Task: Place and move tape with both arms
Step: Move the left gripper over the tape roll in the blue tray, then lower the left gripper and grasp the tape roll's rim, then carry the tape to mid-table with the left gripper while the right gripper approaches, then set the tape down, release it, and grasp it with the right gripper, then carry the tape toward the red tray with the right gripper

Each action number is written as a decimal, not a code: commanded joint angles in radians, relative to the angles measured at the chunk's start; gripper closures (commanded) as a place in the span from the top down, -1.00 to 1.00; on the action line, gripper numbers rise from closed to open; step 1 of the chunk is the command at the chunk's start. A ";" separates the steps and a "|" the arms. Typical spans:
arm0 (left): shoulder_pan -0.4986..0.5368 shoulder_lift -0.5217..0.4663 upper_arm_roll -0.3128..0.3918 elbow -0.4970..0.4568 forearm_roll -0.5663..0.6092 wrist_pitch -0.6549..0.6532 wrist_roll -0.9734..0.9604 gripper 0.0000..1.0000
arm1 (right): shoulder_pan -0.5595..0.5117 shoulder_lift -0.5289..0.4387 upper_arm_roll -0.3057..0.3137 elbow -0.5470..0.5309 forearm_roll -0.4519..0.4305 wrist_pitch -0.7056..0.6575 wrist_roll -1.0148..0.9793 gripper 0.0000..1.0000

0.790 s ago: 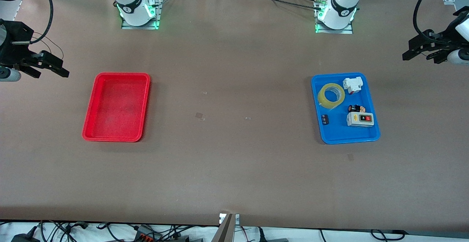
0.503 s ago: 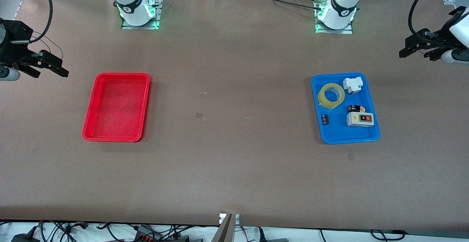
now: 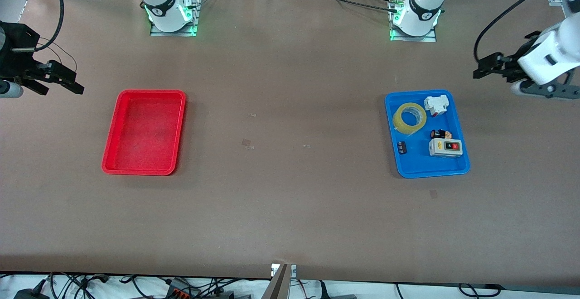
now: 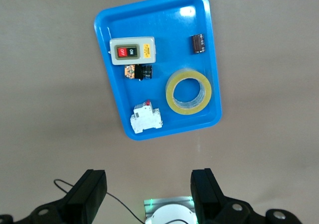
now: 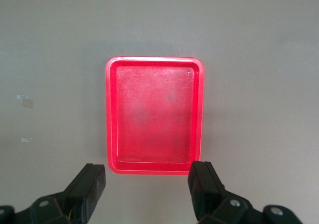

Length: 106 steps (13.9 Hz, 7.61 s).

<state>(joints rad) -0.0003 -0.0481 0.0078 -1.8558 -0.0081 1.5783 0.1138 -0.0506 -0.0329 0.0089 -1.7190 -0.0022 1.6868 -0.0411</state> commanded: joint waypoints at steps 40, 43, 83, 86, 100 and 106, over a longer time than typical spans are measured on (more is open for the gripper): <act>-0.004 0.447 -0.071 -0.253 -0.078 0.496 -0.011 -0.63 | -0.011 0.007 0.014 0.022 0.014 -0.033 -0.008 1.00; -0.001 0.445 -0.071 -0.231 -0.078 0.476 -0.011 -0.98 | -0.011 0.007 0.014 0.022 0.014 -0.033 -0.008 1.00; -0.381 0.582 -0.012 0.557 -0.270 0.122 -1.113 1.00 | 0.394 0.344 0.014 0.024 0.120 0.209 0.209 1.00; -0.307 0.515 -0.014 0.499 -0.132 -0.027 -0.955 1.00 | 0.500 0.441 0.014 0.024 0.120 0.338 0.318 1.00; 0.078 0.013 -0.031 0.130 -0.062 -0.103 -0.120 1.00 | 0.673 0.738 0.003 0.121 0.031 0.574 0.535 0.97; 0.088 0.071 -0.045 0.303 0.031 -0.104 -0.056 1.00 | 0.667 0.751 0.003 0.136 0.041 0.574 0.540 -0.39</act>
<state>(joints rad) 0.0902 -0.0250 -0.0221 -1.6306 -0.0148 1.4809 0.0286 0.6166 0.7085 0.0113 -1.6067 0.0472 2.2662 0.4764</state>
